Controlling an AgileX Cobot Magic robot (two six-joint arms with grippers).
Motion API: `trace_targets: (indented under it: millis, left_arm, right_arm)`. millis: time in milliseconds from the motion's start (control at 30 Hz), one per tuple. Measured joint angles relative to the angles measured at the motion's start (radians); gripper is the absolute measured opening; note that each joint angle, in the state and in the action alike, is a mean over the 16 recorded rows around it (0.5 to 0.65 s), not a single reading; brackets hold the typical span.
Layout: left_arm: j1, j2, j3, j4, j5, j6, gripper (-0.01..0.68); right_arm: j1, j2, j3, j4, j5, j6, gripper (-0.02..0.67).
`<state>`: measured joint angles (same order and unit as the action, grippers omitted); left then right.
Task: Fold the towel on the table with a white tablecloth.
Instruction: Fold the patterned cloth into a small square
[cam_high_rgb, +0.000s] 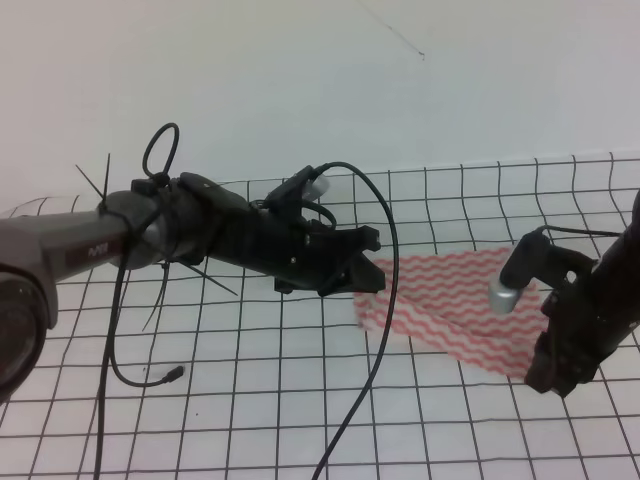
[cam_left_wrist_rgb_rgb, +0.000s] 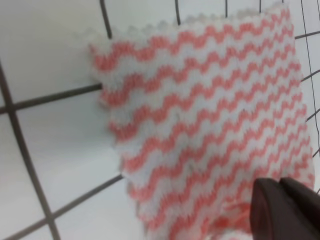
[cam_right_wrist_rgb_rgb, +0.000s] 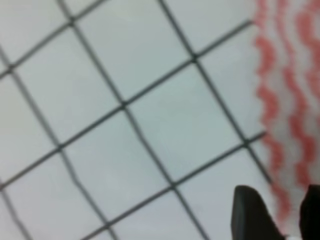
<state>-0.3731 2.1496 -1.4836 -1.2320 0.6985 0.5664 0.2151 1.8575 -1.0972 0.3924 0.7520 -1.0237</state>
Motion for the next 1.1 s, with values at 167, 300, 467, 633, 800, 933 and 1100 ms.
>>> trace_targets:
  millis: [167,300,467,633,800,933,1100]
  left_arm:
    - [0.000,0.000,0.000,-0.001,0.001,0.001,-0.001]
    - [0.000,0.000,0.000,-0.002,0.004,0.002,-0.001]
    - [0.000,0.000,0.000,-0.003,0.005,0.004,-0.001]
    - [0.000,0.000,0.000,-0.003,0.006,0.006,-0.001]
    - [0.000,0.000,0.000,-0.003,0.007,0.009,-0.001]
    - [0.000,0.000,0.000,-0.004,0.008,0.011,-0.001]
    - [0.000,0.000,0.000,-0.012,0.008,0.016,0.000]
  right_arm:
    - [0.010,0.017,0.000,-0.042,0.008,0.030,0.224]
    - [0.011,0.033,-0.001,-0.063,-0.003,0.062,0.218]
    - [0.011,0.053,-0.003,-0.075,-0.015,0.090,0.186]
    - [0.011,0.062,-0.005,-0.082,-0.031,0.123,0.127]
    - [0.011,0.062,-0.006,-0.087,-0.055,0.146,0.062]
    - [0.011,0.056,-0.005,-0.091,-0.085,0.160,0.020]
    - [0.011,0.041,-0.009,-0.093,-0.120,0.173,0.008]
